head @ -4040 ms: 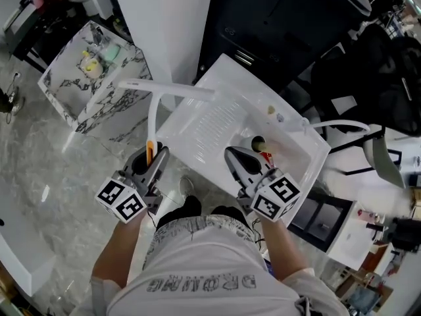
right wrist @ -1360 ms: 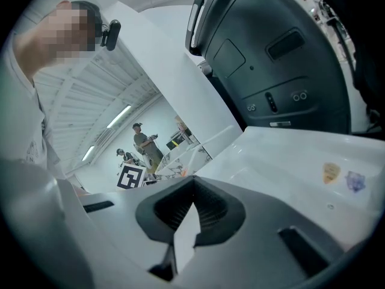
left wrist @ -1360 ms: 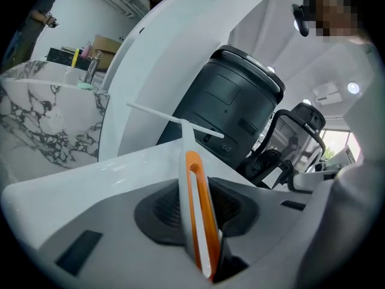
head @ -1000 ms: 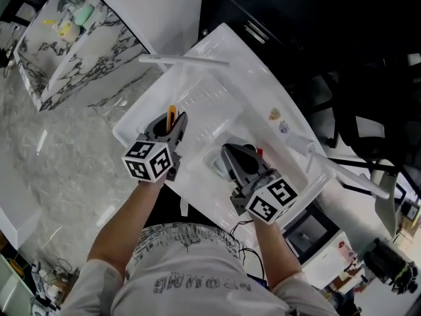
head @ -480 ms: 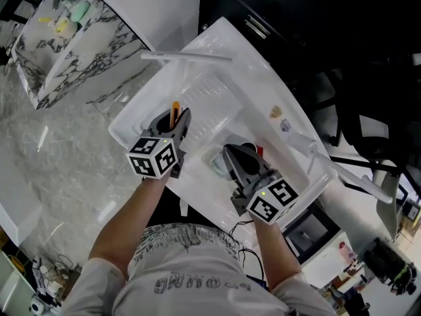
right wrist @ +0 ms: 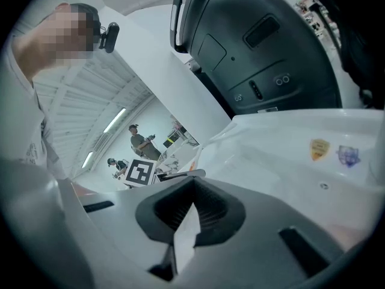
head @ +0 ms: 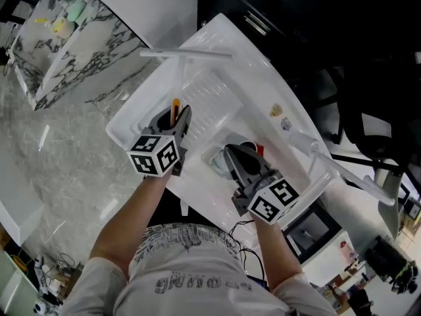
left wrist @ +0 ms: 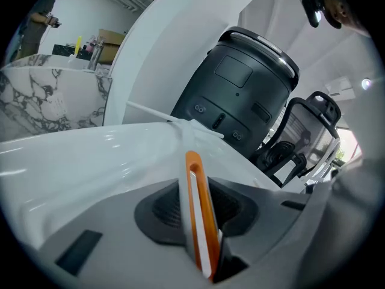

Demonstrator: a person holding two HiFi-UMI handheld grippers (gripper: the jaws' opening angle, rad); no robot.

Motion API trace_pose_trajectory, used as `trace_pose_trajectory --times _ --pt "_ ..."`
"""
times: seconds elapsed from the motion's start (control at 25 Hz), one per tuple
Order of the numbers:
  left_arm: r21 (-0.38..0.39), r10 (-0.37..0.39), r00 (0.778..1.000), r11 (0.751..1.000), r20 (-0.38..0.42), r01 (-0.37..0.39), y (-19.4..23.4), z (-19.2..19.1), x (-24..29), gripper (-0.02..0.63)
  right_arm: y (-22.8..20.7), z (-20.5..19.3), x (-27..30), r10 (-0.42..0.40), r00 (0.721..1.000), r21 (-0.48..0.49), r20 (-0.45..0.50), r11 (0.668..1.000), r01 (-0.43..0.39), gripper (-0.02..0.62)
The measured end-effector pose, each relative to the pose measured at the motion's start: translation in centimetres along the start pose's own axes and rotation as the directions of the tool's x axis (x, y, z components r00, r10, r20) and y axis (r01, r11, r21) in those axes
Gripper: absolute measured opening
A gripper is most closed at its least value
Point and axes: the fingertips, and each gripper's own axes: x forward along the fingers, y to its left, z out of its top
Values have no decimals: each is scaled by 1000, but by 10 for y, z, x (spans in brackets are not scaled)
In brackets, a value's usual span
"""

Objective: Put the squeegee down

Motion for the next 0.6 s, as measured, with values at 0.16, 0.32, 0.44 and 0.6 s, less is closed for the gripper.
trace_pose_trajectory --times 0.16,0.32,0.44,0.6 --pt "4 7 1000 1000 -3 -7 1 -1 3 106 -1 -1 1 2 1000 5 -2 1000 -2 8" --pt "4 15 1000 1000 -5 -15 3 -1 7 106 -2 -1 3 6 1000 9 -1 1000 -6 8" --pt "11 24 1000 1000 -12 -24 3 -1 9 106 -3 -1 3 6 1000 13 -1 1000 -6 8" --pt "22 42 999 999 -33 -42 3 -3 11 104 -4 1 3 14 1000 42 8 999 -14 8"
